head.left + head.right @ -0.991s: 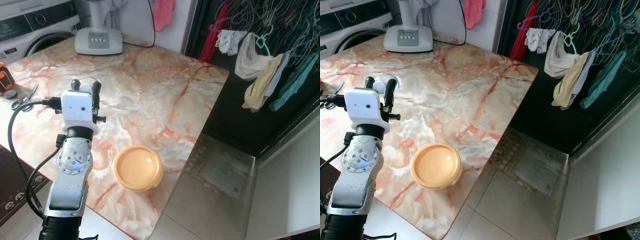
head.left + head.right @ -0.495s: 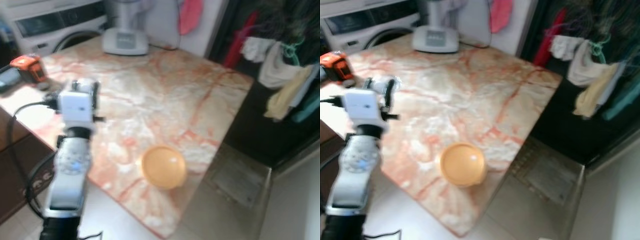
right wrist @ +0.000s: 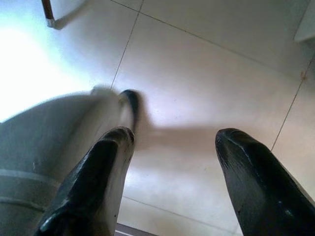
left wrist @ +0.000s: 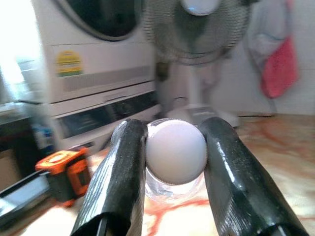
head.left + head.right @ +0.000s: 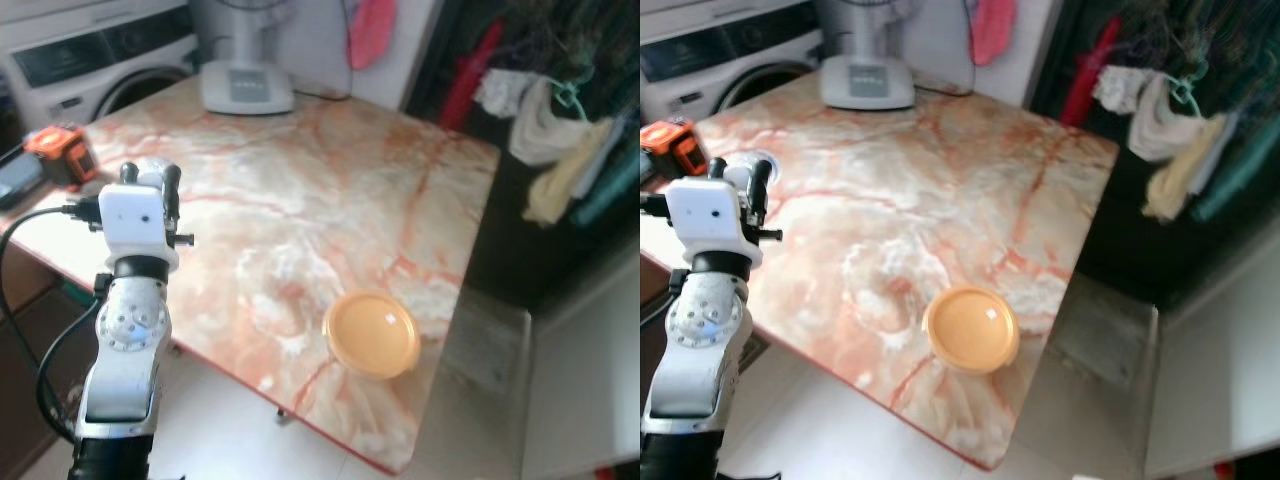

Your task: Restocking fridge

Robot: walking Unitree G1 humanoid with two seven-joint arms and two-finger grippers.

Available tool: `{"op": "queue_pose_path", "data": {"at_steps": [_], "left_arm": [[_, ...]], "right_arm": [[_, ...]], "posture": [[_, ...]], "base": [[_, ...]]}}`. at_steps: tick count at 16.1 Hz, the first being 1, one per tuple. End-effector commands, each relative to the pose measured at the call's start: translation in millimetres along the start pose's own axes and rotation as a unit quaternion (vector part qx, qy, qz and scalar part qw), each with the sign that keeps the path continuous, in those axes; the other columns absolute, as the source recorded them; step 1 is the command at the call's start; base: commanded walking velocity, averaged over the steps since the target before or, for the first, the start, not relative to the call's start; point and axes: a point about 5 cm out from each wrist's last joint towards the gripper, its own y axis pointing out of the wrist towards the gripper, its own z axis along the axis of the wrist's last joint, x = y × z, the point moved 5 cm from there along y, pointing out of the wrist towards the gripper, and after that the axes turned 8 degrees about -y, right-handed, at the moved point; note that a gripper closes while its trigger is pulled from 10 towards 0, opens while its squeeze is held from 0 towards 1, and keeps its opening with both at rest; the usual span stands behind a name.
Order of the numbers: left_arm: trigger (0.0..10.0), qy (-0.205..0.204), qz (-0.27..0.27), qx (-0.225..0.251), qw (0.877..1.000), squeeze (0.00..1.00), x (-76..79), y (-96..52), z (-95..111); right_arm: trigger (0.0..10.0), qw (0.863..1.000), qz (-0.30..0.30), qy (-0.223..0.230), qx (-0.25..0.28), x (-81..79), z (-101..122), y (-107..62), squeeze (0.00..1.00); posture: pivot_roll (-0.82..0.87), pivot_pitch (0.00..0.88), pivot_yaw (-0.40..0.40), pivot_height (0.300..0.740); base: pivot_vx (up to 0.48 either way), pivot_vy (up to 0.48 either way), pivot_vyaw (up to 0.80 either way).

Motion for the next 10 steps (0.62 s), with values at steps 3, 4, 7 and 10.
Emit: {"op": "queue_pose_path", "data": {"at_steps": [3,4,7,10], "left_arm": [[10.0,-0.01,-0.029,0.025,0.999,0.0,18.3,2.3,13.5],[10.0,-0.011,-0.031,0.028,0.999,0.0,19.0,2.6,15.3],[10.0,-0.001,-0.048,0.037,0.998,0.0,25.3,2.6,18.8],[10.0,0.001,-0.05,0.036,0.998,0.0,26.5,2.1,18.2]], "right_arm": [[10.0,1.0,-0.013,0.008,-0.018,8.7,-13.7,-3.5,0.0],[10.0,1.0,-0.012,0.007,-0.018,8.6,-13.7,-3.5,0.0],[10.0,1.0,-0.012,0.006,-0.019,8.6,-13.9,-3.6,0.0],[10.0,1.0,-0.012,0.006,-0.019,8.9,-14.0,-3.6,0.0]], "posture": [[0.08,0.081,-0.101,0.74],[0.08,0.081,-0.101,0.74],[0.08,0.08,-0.103,0.74],[0.08,0.081,-0.105,0.74]], "base": [[0.0,0.0,-0.78],[0.0,0.0,-0.78],[0.0,0.0,-0.78],[0.0,0.0,-0.78]]}}
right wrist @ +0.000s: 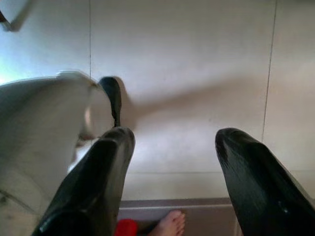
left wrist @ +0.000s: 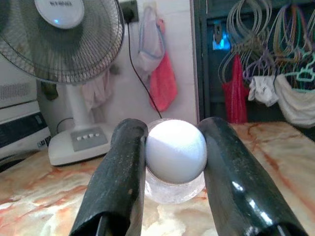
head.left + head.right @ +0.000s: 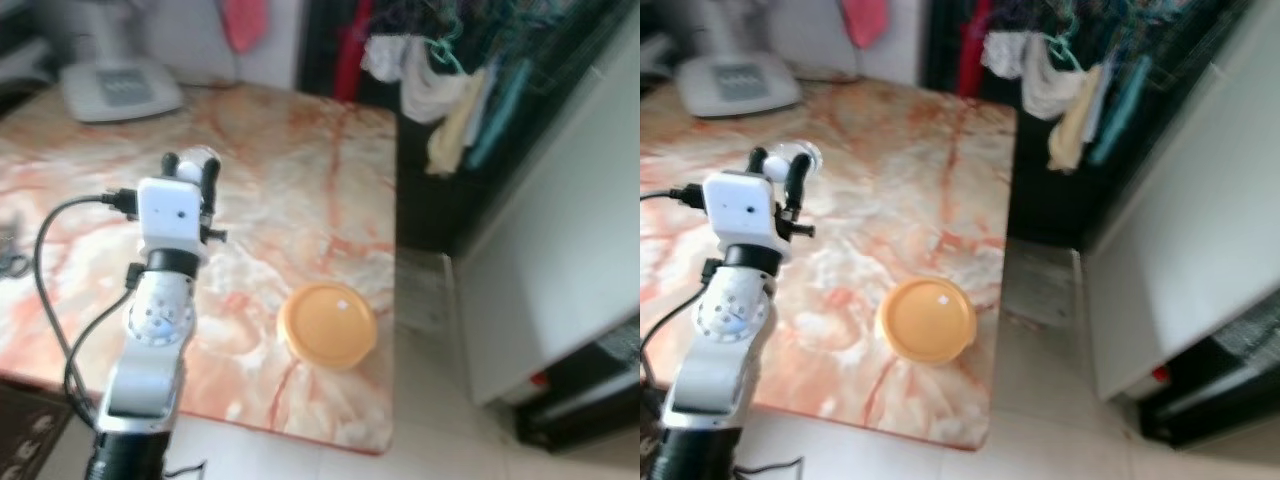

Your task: Restocking fridge

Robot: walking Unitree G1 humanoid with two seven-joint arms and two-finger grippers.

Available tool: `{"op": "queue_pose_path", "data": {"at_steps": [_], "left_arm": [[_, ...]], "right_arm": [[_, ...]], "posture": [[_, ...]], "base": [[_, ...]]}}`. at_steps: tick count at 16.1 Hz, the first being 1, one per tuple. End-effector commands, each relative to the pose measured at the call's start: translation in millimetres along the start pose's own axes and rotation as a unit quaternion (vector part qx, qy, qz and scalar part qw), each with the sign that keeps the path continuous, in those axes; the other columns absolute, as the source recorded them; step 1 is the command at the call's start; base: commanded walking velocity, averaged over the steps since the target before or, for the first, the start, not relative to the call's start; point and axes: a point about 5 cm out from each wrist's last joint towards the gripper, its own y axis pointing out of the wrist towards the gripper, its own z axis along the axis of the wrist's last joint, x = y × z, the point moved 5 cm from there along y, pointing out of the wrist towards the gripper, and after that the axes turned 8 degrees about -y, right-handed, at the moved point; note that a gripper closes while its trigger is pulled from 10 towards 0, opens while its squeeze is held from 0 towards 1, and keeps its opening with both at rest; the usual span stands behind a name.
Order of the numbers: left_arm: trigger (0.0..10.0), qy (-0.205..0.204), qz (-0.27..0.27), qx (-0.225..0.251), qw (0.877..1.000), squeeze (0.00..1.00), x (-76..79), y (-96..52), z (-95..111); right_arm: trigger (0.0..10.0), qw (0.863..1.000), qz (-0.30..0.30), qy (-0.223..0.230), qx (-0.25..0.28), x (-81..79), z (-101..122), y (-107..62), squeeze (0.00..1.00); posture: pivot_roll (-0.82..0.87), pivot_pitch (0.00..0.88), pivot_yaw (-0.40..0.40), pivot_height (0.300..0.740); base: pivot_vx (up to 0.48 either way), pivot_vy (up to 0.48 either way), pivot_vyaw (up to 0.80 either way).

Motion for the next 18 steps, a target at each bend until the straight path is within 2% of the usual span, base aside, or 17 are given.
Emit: {"op": "queue_pose_path", "data": {"at_steps": [1,3,9,18], "left_arm": [[10.0,0.004,-0.009,0.025,1.0,0.0,6.9,1.5,11.9],[10.0,0.005,-0.01,0.024,1.0,0.0,7.8,1.5,11.3],[10.0,0.02,-0.01,0.022,1.0,0.0,8.1,1.5,10.3],[10.0,0.027,-0.014,0.017,0.999,0.0,9.6,0.8,8.3]], "right_arm": [[10.0,1.0,-0.011,0.003,-0.004,8.4,-3.1,-1.7,0.0],[10.0,1.0,-0.01,0.004,-0.003,8.3,-2.9,-1.8,0.0],[10.0,1.0,-0.008,0.008,0.002,7.6,-1.7,-1.7,0.0],[10.0,1.0,-0.007,0.009,0.004,6.7,-1.3,-1.6,0.0]], "posture": [[0.08,0.082,-0.105,0.74],[0.08,0.082,-0.106,0.74],[0.09,0.084,-0.106,0.74],[0.08,0.077,-0.1,0.74]], "base": [[0.0,0.0,-0.78],[0.0,0.0,-0.78],[0.0,0.0,0.0],[0.0,-0.392,0.0]]}}
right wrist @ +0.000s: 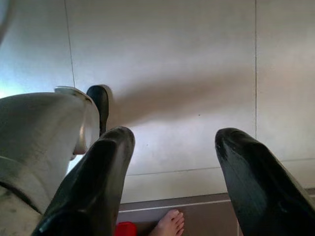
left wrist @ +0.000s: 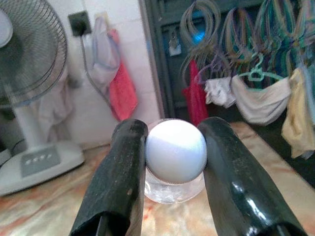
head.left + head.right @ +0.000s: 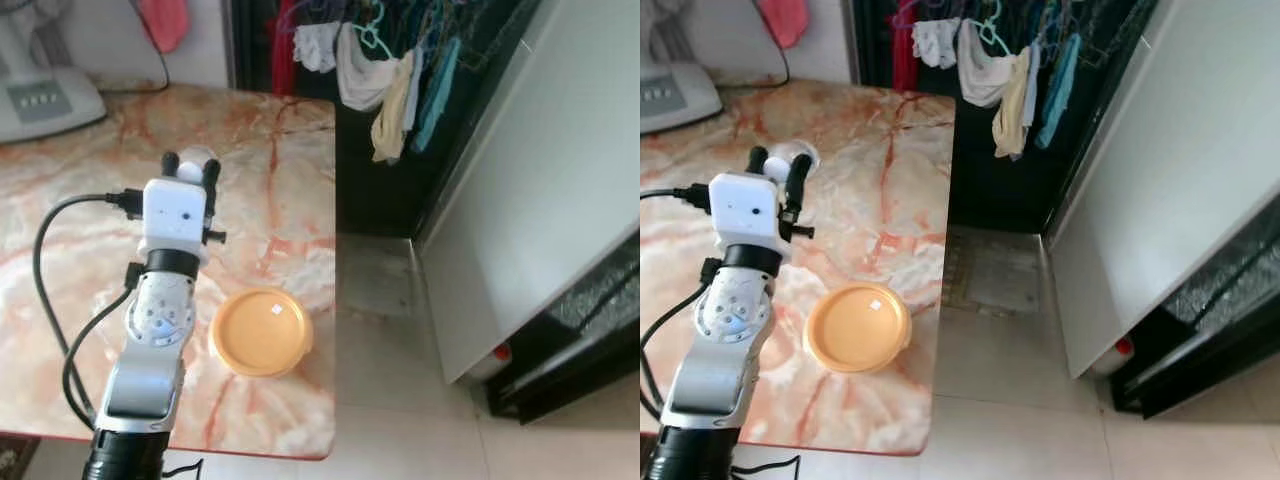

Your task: Restocking fridge

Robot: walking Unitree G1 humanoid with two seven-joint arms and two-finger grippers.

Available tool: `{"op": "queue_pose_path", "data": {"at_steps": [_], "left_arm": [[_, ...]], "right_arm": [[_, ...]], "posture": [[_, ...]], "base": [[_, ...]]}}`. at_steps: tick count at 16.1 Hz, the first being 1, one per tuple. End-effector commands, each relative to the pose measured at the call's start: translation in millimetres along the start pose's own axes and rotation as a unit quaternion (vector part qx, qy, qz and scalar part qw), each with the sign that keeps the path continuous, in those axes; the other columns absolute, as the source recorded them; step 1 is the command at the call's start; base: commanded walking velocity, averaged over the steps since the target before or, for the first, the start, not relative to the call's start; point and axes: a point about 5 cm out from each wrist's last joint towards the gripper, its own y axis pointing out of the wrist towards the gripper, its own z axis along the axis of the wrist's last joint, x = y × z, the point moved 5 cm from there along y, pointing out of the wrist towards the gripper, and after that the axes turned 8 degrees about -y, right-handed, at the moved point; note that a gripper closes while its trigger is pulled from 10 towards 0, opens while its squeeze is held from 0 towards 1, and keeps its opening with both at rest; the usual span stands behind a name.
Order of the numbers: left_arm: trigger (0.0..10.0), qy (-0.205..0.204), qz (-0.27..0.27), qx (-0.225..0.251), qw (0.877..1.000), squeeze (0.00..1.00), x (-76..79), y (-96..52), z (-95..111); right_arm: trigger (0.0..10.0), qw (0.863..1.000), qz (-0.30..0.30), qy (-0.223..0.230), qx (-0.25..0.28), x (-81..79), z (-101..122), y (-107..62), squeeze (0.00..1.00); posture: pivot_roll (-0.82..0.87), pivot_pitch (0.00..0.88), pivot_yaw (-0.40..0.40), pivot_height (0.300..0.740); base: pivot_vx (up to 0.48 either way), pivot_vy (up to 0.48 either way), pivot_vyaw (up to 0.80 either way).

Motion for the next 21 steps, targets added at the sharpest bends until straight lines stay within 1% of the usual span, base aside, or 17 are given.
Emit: {"op": "queue_pose_path", "data": {"at_steps": [1,8,11,12,15,16,17,18,19,21], "left_arm": [[10.0,0.006,-0.003,0.017,1.0,0.0,2.7,0.6,8.6],[10.0,0.008,-0.018,0.018,1.0,0.0,9.0,0.6,8.7],[10.0,0.008,-0.02,0.019,1.0,0.0,8.8,1.5,8.8],[10.0,0.007,-0.021,0.017,1.0,0.0,9.1,1.7,8.0],[10.0,-0.006,-0.034,-0.003,0.999,0.0,12.6,0.9,-0.8],[10.0,-0.024,-0.042,-0.028,0.998,0.0,14.2,-2.3,-11.9],[10.0,-0.02,-0.039,-0.057,0.997,0.0,10.4,-5.5,-26.7],[10.0,-0.027,-0.019,-0.099,0.994,0.0,-2.0,-10.4,-49.2],[10.0,-0.033,-0.014,-0.126,0.991,0.0,-8.4,-13.5,-63.7],[10.0,-0.029,-0.011,-0.175,0.984,0.0,-20.5,-21.6,-94.0]], "right_arm": [[10.0,1.0,-0.008,0.009,-0.003,5.2,-4.5,-1.6,0.0],[10.0,1.0,-0.008,0.008,-0.006,3.9,-6.5,-1.7,0.0],[10.0,1.0,-0.008,0.007,-0.007,3.5,-7.0,-1.6,0.0],[10.0,1.0,-0.009,0.008,-0.006,3.7,-6.8,-1.6,0.0],[10.0,1.0,-0.012,0.013,-0.003,4.2,-5.1,-1.4,0.0],[10.0,1.0,-0.012,0.014,-0.002,4.2,-4.6,-1.4,0.0],[10.0,1.0,-0.012,0.016,-0.001,4.1,-4.4,-1.3,0.0],[10.0,1.0,-0.012,0.017,0.0,3.9,-4.3,-1.3,0.0],[10.0,1.0,-0.012,0.021,0.002,3.8,-4.0,-1.3,0.0],[10.0,1.0,-0.013,0.025,0.003,2.9,-3.5,-1.1,0.0]], "posture": [[0.08,0.074,-0.1,0.74],[0.08,0.053,-0.09,0.74],[0.08,0.049,-0.088,0.74],[0.08,0.05,-0.088,0.74],[0.08,0.062,-0.091,0.74],[0.07,0.066,-0.092,0.74],[0.07,0.068,-0.091,0.74],[0.07,0.073,-0.089,0.74],[0.07,0.072,-0.087,0.74],[0.06,0.074,-0.084,0.74]], "base": [[0.0,-0.48,0.0],[0.0,-0.48,0.0],[0.0,-0.48,-0.78],[0.0,-0.48,0.0],[0.0,-0.1,0.0],[0.0,0.0,0.0],[0.0,0.0,0.0],[0.0,0.0,0.0],[0.0,0.0,0.0],[0.0,0.0,0.0]]}}
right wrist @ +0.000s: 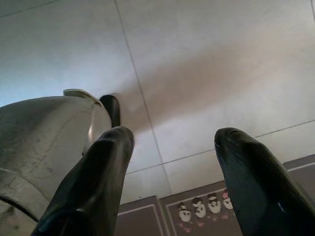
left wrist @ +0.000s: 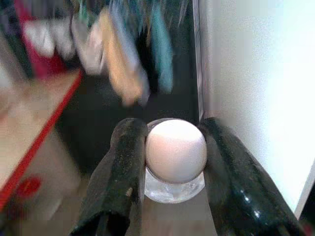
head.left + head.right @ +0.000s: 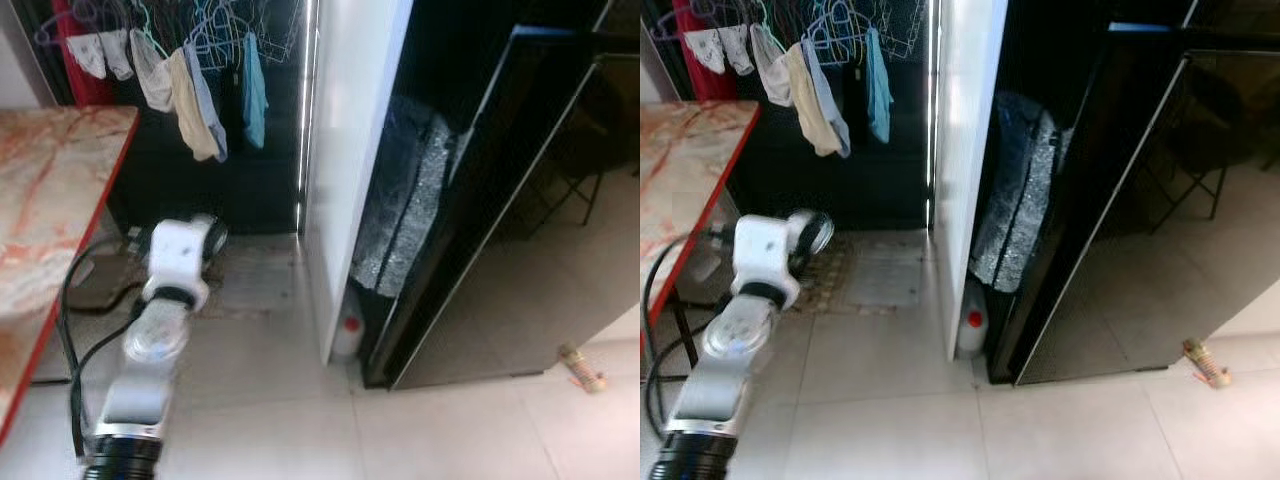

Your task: Restocking fridge

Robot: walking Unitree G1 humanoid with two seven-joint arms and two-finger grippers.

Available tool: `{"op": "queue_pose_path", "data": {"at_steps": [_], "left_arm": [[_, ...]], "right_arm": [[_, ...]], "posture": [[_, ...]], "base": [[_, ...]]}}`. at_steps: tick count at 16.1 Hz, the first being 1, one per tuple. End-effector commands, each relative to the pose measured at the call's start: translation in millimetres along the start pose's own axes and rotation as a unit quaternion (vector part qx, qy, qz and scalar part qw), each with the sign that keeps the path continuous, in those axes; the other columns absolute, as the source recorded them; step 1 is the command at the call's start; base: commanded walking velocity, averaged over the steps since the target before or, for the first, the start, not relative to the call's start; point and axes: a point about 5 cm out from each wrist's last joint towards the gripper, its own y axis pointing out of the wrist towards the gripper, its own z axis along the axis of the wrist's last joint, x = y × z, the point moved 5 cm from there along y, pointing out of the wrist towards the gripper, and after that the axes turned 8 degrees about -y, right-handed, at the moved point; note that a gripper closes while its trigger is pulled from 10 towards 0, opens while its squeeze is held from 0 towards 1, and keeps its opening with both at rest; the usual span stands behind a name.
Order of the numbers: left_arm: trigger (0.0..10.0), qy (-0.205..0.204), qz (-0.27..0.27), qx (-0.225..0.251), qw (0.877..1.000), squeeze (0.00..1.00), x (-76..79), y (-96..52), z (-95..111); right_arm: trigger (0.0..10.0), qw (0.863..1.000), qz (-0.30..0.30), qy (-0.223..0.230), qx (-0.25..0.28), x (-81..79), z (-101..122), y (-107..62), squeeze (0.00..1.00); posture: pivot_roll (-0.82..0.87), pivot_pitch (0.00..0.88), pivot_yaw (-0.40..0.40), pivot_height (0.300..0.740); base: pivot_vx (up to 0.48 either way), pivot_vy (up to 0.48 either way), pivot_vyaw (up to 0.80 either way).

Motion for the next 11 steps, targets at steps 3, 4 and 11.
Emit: {"op": "queue_pose_path", "data": {"at_steps": [3,4,11], "left_arm": [[10.0,-0.033,0.034,-0.136,0.99,0.0,-30.3,-10.2,-86.7],[10.0,-0.042,0.037,-0.159,0.986,0.0,-31.5,-14.2,-100.2],[10.0,-0.032,0.016,-0.341,0.94,0.0,-22.9,-69.1,-194.4]], "right_arm": [[10.0,1.0,-0.003,0.021,0.004,-3.3,-0.3,0.5,0.0],[10.0,1.0,-0.003,0.024,0.005,-3.5,0.1,0.5,0.0],[10.0,0.999,-0.01,0.041,0.003,-2.8,-2.7,0.2,0.0]], "posture": [[0.01,0.062,-0.065,0.74],[0.01,0.06,-0.062,0.74],[-0.05,0.03,-0.042,0.74]], "base": [[0.0,0.0,0.0],[0.0,0.0,0.0],[0.0,0.0,0.0]]}}
